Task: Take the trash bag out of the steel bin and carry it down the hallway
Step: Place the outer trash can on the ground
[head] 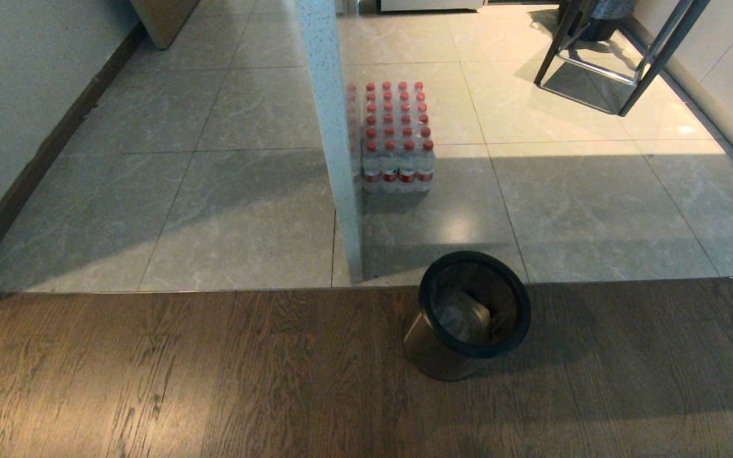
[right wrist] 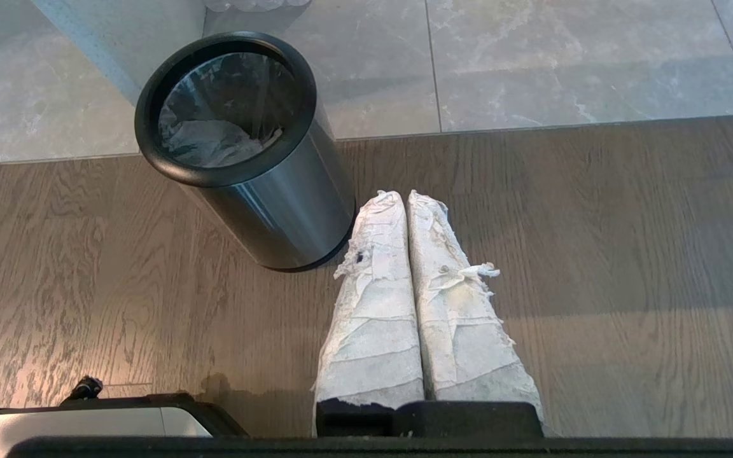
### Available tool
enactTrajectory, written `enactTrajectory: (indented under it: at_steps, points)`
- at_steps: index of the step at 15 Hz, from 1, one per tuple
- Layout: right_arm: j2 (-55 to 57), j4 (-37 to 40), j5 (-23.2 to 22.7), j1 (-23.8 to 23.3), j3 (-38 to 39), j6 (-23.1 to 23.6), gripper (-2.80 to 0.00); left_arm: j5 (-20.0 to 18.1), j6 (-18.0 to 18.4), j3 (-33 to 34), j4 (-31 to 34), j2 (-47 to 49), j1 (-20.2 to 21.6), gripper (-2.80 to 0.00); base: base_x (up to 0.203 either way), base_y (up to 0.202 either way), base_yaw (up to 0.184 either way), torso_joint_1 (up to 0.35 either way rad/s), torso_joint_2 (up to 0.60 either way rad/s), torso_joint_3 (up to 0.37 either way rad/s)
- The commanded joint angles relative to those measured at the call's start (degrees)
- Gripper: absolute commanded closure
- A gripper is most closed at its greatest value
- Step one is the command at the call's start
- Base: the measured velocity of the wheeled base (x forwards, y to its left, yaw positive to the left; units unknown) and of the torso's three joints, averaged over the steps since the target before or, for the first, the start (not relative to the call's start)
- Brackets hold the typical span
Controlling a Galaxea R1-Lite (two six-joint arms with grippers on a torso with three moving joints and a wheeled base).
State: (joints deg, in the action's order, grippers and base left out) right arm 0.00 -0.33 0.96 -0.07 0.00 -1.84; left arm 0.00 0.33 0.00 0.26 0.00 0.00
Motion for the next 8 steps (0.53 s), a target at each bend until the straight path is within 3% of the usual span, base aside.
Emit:
enactTrajectory:
  at_steps: [1,6,8]
  points:
    - [0.00,-0.03,0.01,0.01,0.09,0.08,0.00,0.00,0.02,0.00,0.00,0.00,0.00,0.00,0.000,0.000,0.000,0.000,0.00,0.000]
    - [-0.02,0.21,-0.17,0.00,-0.65,0.48,0.00,0.00,0.02,0.00,0.00,-0.03,0.00,0.00,0.000,0.000,0.000,0.000,0.00,0.000]
    - [2.82,2.43,-0.27,0.03,-8.26,0.80,0.00,0.00,0.02,0.00,0.00,-0.07,0.00,0.00,0.000,0.000,0.000,0.000,0.00,0.000]
